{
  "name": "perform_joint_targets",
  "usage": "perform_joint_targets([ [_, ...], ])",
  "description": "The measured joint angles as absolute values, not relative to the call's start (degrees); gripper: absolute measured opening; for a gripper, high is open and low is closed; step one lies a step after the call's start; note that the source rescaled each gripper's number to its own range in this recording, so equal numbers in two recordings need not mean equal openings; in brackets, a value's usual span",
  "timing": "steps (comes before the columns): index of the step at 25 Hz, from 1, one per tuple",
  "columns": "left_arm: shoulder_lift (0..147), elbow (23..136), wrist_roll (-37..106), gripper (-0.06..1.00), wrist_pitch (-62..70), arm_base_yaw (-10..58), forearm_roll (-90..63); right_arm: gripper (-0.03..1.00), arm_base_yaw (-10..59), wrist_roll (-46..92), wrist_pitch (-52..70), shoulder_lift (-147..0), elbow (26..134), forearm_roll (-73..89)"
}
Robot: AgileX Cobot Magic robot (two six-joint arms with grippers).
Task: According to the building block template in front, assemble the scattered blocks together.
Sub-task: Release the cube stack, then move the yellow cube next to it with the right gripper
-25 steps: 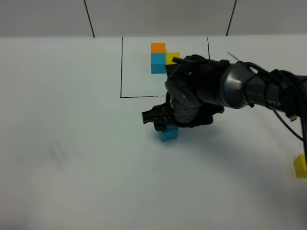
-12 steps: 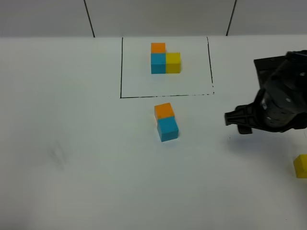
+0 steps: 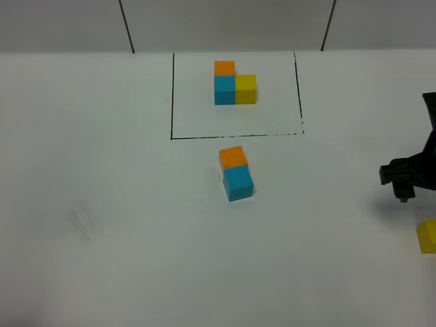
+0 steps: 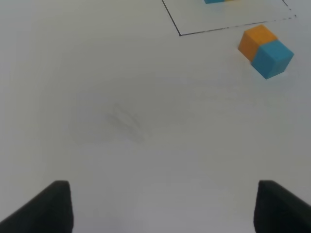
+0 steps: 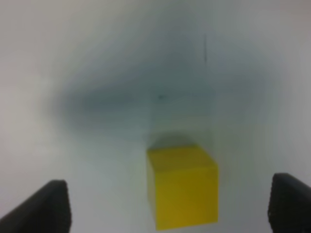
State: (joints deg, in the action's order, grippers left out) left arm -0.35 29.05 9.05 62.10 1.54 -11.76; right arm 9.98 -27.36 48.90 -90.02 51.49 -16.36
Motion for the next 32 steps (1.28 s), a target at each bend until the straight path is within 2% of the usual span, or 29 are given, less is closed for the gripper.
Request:
perform_joint_targets([
  [10,-0.35,29.05,9.05,0.65,62.10,1.54,-11.76,0.69,1.58,-17.62,40.54,-90.01,41.16,-10.23],
  [17,-0.35,29.05,9.05,0.65,62.10,1.54,-11.76,0.69,-1.49,-15.74,36.92,-90.01,40.16,-8.92],
  [32,-0.35,29.05,9.05,0.65,62.10,1.54,-11.76,0.69,-1.82,-13.16,32.26,-94.29,36.81,-7.64],
])
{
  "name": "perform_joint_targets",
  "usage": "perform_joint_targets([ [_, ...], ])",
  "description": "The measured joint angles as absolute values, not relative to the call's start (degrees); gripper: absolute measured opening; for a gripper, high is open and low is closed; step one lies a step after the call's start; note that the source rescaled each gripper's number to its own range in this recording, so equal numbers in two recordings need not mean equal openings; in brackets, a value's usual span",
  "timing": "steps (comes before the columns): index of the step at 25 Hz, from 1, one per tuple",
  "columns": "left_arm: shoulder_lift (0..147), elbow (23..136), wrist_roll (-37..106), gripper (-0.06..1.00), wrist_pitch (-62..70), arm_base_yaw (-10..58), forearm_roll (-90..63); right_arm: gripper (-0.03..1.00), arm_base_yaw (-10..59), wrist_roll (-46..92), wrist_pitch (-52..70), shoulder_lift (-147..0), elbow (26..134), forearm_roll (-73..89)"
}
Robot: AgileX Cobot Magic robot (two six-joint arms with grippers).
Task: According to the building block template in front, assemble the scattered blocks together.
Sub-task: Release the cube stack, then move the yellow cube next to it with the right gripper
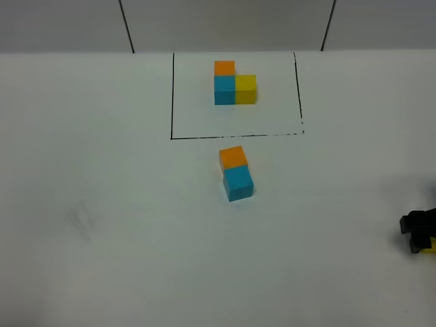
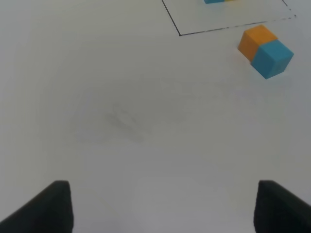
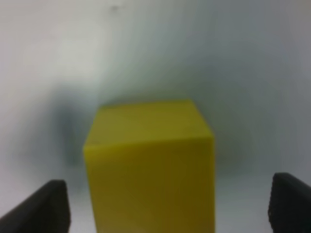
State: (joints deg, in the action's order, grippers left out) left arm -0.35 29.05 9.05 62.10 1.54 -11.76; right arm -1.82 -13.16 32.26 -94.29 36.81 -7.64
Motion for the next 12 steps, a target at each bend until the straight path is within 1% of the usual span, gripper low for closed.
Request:
perform_joint_targets([
  [2,-0.35,29.05,9.05,0.65,62.10,1.54,-11.76,0.68,-1.82,-13.11,32.26,-94.74,36.81,-7.12],
  [4,-0.35,29.05,9.05,0.65,62.10,1.54,-11.76,0.62,-1.82,-13.07,32.26,-94.80,36.81,-6.95],
  [5,-0.35,29.05,9.05,0.65,62.10,1.54,-11.76,0.56,-1.82,-13.07,32.26,-94.80,36.81,-6.95],
  [7,-0.35,29.05,9.05,0.65,62.10,1.54,-11.76,0.37,-1.82,-13.07,32.26,-94.82,36.81,-6.95],
  [8,-0.35,29.05,9.05,0.65,62.10,1.54,-11.76,0.20,-1.82,-13.07,32.26,-94.82,36.81,-6.95],
  [9,-0.35,29.05,9.05,0.65,62.10,1.54,-11.76,0.06,-1.82,-13.05,32.21,-94.87,36.81,-6.95],
  [10,-0.35,29.05,9.05,0.65,62.10,1.54,-11.76,0.01,-1.82,-13.05,32.11,-94.87,36.81,-6.95],
  [12,-0.35,29.05,9.05,0.65,62.10,1.54,-11.76,0.02,-1.82,-13.00,31.99,-94.88,36.81,-7.21],
])
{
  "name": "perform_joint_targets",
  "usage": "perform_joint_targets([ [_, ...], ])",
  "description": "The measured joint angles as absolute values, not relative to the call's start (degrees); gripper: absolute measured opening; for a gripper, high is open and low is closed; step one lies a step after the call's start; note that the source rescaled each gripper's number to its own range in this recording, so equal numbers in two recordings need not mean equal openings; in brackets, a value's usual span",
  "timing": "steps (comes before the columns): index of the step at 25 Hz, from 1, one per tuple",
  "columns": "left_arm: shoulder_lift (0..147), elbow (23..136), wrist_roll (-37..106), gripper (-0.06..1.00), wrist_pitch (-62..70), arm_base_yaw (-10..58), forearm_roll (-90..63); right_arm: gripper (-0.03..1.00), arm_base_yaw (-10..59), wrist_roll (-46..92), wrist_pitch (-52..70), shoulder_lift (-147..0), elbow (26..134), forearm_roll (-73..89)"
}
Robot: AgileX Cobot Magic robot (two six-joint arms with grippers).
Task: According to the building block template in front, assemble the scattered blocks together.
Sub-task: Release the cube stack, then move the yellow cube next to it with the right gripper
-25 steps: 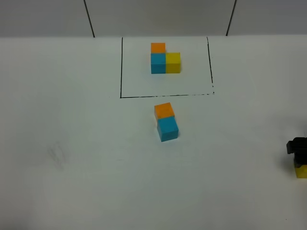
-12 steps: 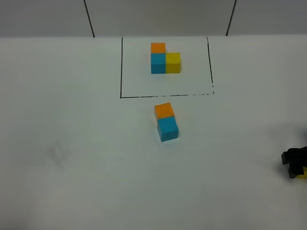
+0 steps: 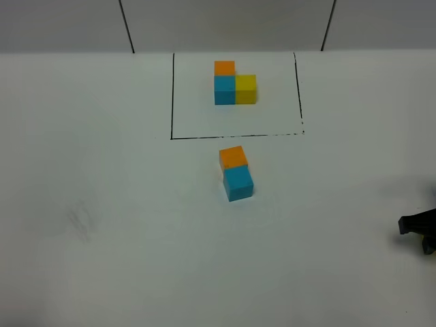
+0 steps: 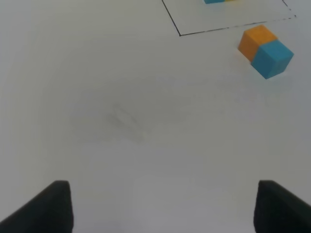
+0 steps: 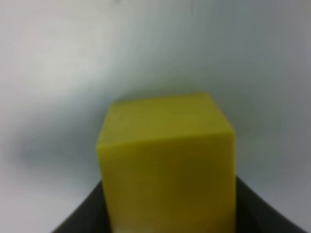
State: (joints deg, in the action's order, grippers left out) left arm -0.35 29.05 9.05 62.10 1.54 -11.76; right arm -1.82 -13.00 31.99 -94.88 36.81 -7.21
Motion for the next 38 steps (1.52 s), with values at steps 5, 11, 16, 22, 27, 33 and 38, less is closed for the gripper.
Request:
perform_joint_targets([
  [5,-0.35,29.05,9.05,0.65,62.10,1.54,-11.76,0.01,-1.82,-10.25,33.24,-94.93,38.01,-8.58],
  [11,-0.35,29.05,9.11,0.65,62.10,1.54,-11.76,0.01,3.47,13.35,44.13,-94.93,45.31,-11.11],
  [16,-0.35,29.05,9.11,0.65,62.10,1.54,-11.76,0.01,11.31,31.44,50.22,-95.45,55.45,-11.98],
  [22,-0.35,29.05,9.11,0.65,62.10,1.54,-11.76,0.01,20.97,46.18,55.08,-101.20,64.83,-12.75],
  [27,-0.35,29.05,9.11,0.65,62.10,1.54,-11.76,0.01,27.15,51.64,55.34,-107.46,71.04,-12.81],
  [33,-0.35,29.05,9.11,0.65,62.10,1.54,-11.76,0.01,30.54,54.56,56.35,-113.54,77.73,-12.87],
  [38,-0.35,29.05,9.11,0.65,62.10,1.54,-11.76,0.01,31.49,55.96,55.24,-116.78,80.21,-12.48],
])
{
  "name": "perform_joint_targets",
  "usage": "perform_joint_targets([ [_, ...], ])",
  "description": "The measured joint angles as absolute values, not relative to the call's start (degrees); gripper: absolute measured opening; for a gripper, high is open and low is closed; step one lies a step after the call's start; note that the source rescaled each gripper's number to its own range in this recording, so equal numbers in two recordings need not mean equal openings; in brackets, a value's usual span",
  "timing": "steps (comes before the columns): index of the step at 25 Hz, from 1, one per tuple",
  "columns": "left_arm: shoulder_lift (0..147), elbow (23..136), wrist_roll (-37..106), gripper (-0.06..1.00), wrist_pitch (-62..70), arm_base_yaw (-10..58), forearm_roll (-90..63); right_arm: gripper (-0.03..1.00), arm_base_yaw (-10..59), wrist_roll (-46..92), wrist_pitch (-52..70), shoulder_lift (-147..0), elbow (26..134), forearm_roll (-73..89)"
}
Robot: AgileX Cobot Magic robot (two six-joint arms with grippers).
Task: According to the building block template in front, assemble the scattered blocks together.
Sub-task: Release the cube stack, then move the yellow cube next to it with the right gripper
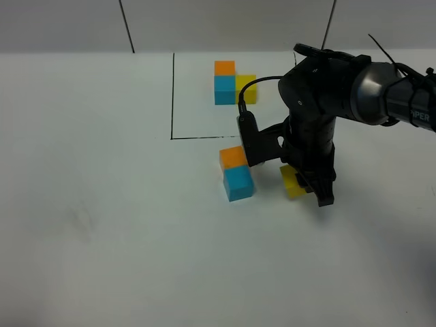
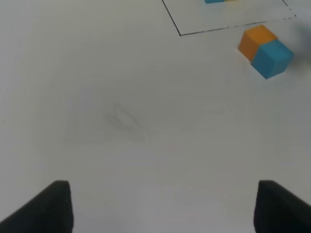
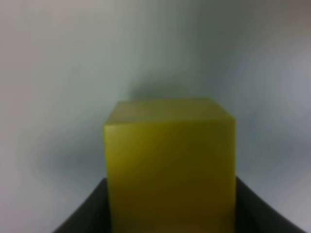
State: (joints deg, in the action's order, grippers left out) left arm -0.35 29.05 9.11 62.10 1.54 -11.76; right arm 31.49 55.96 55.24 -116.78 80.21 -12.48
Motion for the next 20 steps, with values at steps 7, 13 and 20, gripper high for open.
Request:
perform_joint_targets([
  [7,-0.35,29.05,9.11,0.65,62.10,1.54,-11.76,0.01,31.75,56.18,49.18,-117.80,80.69,-12.17],
  [13,-0.35,29.05,9.11,0.65,62.10,1.54,-11.76,0.01,31.75,57.37,48.11,-120.53,82.37,-10.83],
  [20,-0.35,29.05,9.11,0.65,62.10,1.54,-11.76,0.01,31.87,57.47,48.03,-121.76,83.44,-8.48],
])
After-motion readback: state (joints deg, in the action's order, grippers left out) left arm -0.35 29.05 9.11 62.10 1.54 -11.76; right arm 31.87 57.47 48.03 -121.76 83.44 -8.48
